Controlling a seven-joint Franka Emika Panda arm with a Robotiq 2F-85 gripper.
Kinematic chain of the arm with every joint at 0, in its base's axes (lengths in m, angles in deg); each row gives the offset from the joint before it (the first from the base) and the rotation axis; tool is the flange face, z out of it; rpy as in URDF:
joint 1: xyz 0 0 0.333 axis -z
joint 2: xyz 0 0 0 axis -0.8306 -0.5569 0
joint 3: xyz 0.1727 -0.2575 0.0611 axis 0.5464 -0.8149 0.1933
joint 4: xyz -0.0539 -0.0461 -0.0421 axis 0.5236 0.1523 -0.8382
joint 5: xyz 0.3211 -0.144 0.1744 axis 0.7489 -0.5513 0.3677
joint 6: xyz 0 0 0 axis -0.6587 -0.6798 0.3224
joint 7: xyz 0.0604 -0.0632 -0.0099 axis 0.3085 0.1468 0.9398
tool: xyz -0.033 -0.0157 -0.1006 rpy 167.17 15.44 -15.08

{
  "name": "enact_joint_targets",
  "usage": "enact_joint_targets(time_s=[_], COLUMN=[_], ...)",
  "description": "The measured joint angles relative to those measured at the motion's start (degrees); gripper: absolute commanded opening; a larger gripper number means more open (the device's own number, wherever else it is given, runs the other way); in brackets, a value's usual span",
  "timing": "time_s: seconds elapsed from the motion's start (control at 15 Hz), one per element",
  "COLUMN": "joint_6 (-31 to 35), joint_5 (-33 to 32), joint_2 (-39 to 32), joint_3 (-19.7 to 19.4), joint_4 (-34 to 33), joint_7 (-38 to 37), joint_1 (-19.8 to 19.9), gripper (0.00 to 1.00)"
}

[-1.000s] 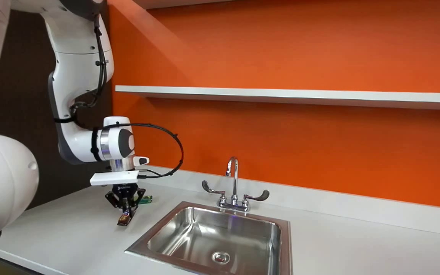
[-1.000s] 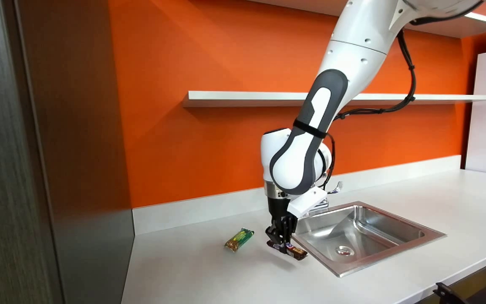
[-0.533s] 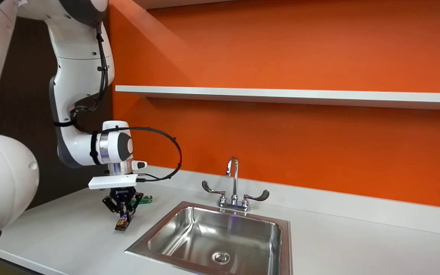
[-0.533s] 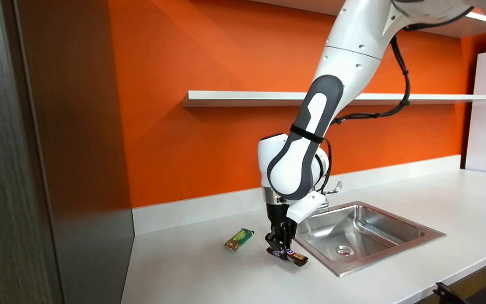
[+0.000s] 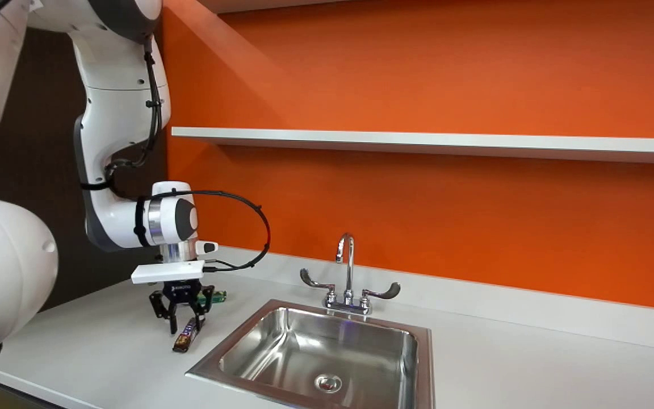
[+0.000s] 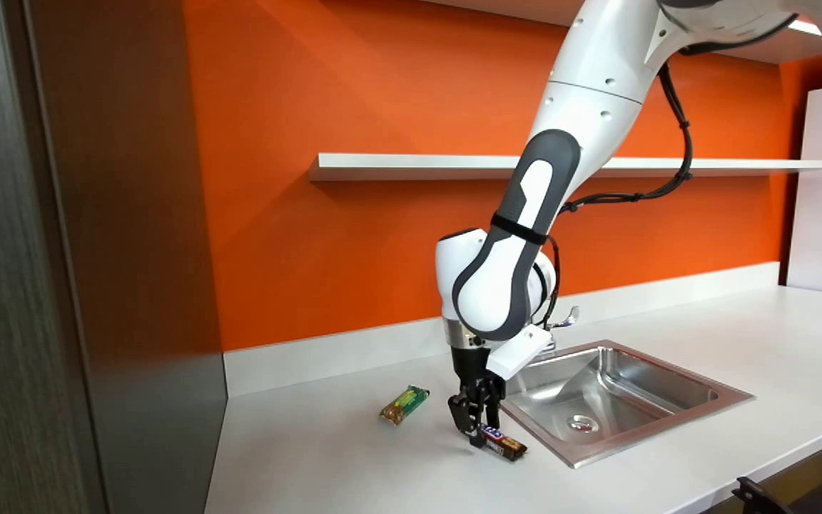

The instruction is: Pick up the pack of the snack from the sink and put it on the left side of the kitchen unit base top

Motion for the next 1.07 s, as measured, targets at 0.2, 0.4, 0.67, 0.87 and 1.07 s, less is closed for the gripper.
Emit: enact_joint_targets(time_s=[0.2, 0.4, 0.67, 0.87, 1.07], joint_6=[0.00, 0.01, 0.52, 2.91, 6.30], joint_5=[0.00, 0.17, 1.62, 2.88, 4.41], joint_2=[0.09, 0.60, 2.51, 5.09, 7.84], joint_3=[-0.04, -0.17, -0.48, -1.36, -2.21], joint_4=[0.00, 0.01, 0.76, 3.04, 6.43], joint_7=[0.00, -0.06, -1.01, -2.78, -4.82], joint_1=[0.00, 0.10, 1.02, 1.74, 2.63], gripper=[1.00, 1.00, 1.00, 1.00, 1.00])
